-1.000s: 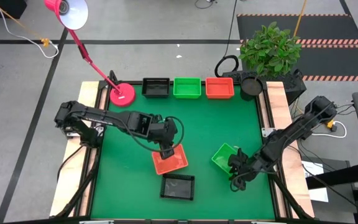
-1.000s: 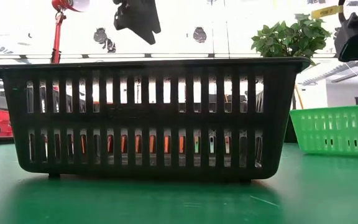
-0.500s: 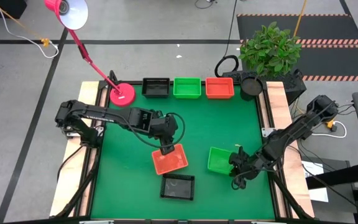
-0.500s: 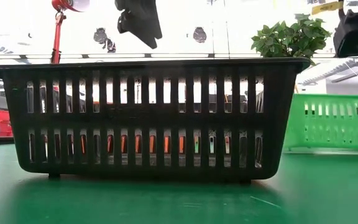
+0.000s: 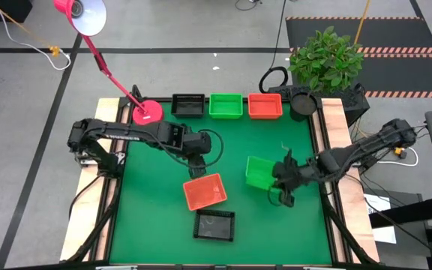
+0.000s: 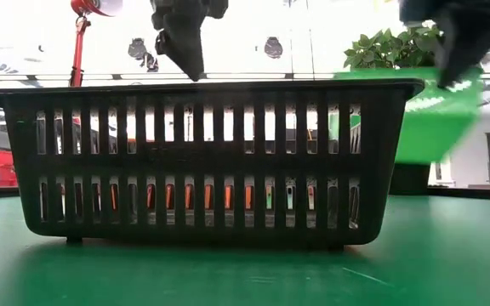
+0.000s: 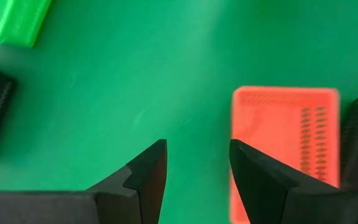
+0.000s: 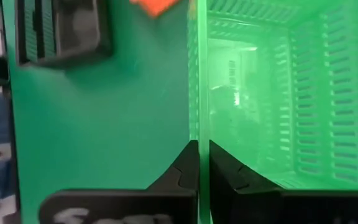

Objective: Stack baskets by color
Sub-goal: Stack the bottom green bin on top of the top green bins

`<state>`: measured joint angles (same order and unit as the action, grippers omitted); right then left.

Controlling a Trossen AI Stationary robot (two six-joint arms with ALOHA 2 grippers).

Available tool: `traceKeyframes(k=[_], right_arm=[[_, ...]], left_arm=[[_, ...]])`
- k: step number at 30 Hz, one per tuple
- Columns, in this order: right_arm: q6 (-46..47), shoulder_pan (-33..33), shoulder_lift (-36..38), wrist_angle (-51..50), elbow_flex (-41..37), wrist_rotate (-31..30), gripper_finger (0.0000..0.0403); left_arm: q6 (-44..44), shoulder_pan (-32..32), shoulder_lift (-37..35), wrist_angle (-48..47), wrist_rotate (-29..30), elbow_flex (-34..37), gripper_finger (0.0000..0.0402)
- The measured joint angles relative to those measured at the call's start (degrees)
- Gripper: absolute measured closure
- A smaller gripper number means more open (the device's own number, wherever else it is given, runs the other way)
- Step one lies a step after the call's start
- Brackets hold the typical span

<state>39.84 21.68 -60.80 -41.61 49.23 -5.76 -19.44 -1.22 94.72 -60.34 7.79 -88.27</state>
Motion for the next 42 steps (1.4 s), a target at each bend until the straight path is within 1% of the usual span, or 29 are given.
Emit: traceKeyframes(k=[5,8,12,16,20,22,25,27,30,33,37,42], right_arm=[[-12.0,-9.7,0.0,-2.8,6.3,-0.1,0.0400],[-18.3,-15.8,0.0,-3.6,9.8,-0.2,0.0400],[-25.0,-23.6,-1.5,-4.8,14.3,-0.2,0.0400],[-32.5,-30.9,-3.6,-4.1,17.7,-0.3,0.0400],[-39.8,-37.3,-6.7,-3.3,21.0,0.1,0.0401],[-44.0,-40.1,-8.6,-3.3,23.0,0.4,0.0401],[-50.3,-44.2,-11.5,-3.2,26.4,3.3,0.0401],[-54.4,-46.6,-13.4,-2.9,28.8,4.5,0.0401],[-61.1,-50.0,-16.2,-2.8,32.3,4.7,0.0401],[-67.0,-53.2,-18.7,-2.7,35.5,6.0,0.0401],[-71.1,-56.7,-21.6,-1.6,38.1,8.8,0.0401],[-75.6,-58.4,-24.7,1.3,38.6,10.5,0.0401]], left_arm=[[3.2,3.5,0.0,-4.4,0.0,0.0,0.0225],[6.4,6.3,0.0,-5.0,-0.6,0.0,0.0225],[10.7,11.1,0.0,-4.9,-4.6,0.0,0.0225],[13.6,16.0,0.0,-1.9,-8.3,0.0,0.0225],[15.1,19.9,0.0,0.9,-10.2,0.0,0.0225],[15.6,21.2,0.0,0.9,-10.9,0.0,0.0225],[15.7,22.2,0.0,1.0,-13.9,0.0,0.0225],[15.5,22.5,0.0,3.1,-15.1,0.5,0.0225],[12.5,23.1,-2.0,7.7,-16.0,4.3,0.0233],[6.5,23.4,-5.2,16.2,-18.2,9.8,0.0253],[1.6,22.6,-10.3,24.5,-19.3,17.5,0.0285],[-3.4,22.1,-15.6,28.3,-19.1,24.6,0.0313]])
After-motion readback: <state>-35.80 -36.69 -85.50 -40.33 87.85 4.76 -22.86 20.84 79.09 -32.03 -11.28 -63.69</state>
